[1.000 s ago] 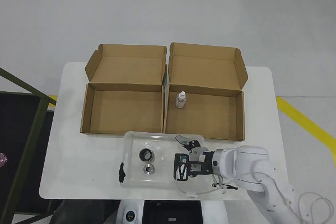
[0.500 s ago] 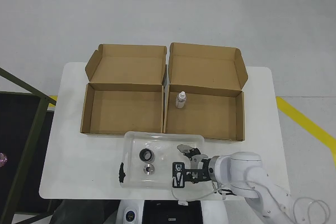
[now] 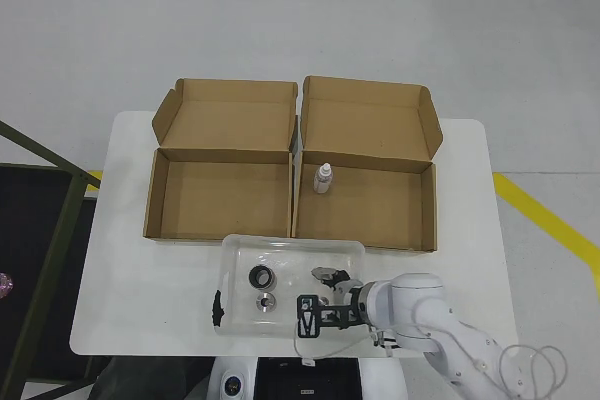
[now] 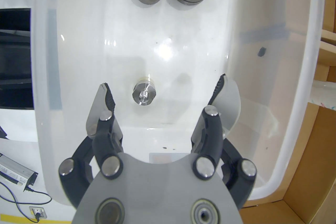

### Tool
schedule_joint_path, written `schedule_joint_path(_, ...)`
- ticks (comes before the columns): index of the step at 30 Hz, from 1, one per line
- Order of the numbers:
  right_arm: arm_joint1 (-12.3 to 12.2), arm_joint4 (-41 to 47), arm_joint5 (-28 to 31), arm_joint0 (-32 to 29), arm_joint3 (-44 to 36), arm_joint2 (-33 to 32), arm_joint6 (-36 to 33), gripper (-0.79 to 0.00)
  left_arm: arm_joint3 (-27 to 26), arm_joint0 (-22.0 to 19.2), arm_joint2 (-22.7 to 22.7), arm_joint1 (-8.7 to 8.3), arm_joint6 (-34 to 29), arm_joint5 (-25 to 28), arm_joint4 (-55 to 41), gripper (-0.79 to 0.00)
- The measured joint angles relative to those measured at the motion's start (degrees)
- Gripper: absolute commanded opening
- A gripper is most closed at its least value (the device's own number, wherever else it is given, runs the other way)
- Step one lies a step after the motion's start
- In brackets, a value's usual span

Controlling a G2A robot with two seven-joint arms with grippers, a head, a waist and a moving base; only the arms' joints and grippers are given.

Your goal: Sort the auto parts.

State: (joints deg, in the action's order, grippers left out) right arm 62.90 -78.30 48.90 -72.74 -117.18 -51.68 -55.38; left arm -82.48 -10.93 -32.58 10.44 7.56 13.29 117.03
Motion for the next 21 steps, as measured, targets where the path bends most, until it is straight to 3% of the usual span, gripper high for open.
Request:
schedule_joint_path(4, -0.02, -0.21, -0.52, 0.88, 1.14, 1.31, -0.52, -0.215, 0.0, 0.0, 0.0, 0.0, 0.0, 0.0, 0.0, 0.0)
schedule_joint_path(7, -0.07, -0.36, -0.91, 1.55, 1.99, 2.33, -0.92, -0.403, 0.0, 0.0, 0.0, 0.0, 0.0, 0.0, 0.0, 0.0)
schedule_joint_path(12, -0.28, 0.16, -1.32, 2.52, 3.22, 3.85, -1.32, -0.505, 0.0, 0.0, 0.0, 0.0, 0.0, 0.0, 0.0, 0.0)
schedule_joint_path(13, -0.35, 0.31, -1.41, 2.71, 3.38, 4.03, -1.41, -0.582, 0.0, 0.0, 0.0, 0.0, 0.0, 0.0, 0.0, 0.0)
schedule_joint_path(14, -0.42, 0.45, -1.5, 2.89, 3.52, 4.21, -1.51, -0.582, 0.0, 0.0, 0.0, 0.0, 0.0, 0.0, 0.0, 0.0)
schedule_joint_path(15, -0.52, 0.64, -1.61, 3.14, 3.66, 4.46, -1.61, -0.662, 0.0, 0.0, 0.0, 0.0, 0.0, 0.0, 0.0, 0.0)
schedule_joint_path(16, -0.6, 0.8, -1.67, 3.33, 3.72, 4.64, -1.67, -0.674, 0.0, 0.0, 0.0, 0.0, 0.0, 0.0, 0.0, 0.0)
schedule_joint_path(17, -0.68, 0.99, -1.71, 3.51, 3.77, 4.81, -1.72, -0.785, 0.0, 0.0, 0.0, 0.0, 0.0, 0.0, 0.0, 0.0)
schedule_joint_path(21, -1.05, 2.47, -1.53, 4.16, 3.57, 5.62, -1.54, -0.785, 0.0, 0.0, 0.0, 0.0, 0.0, 0.0, 0.0, 0.0)
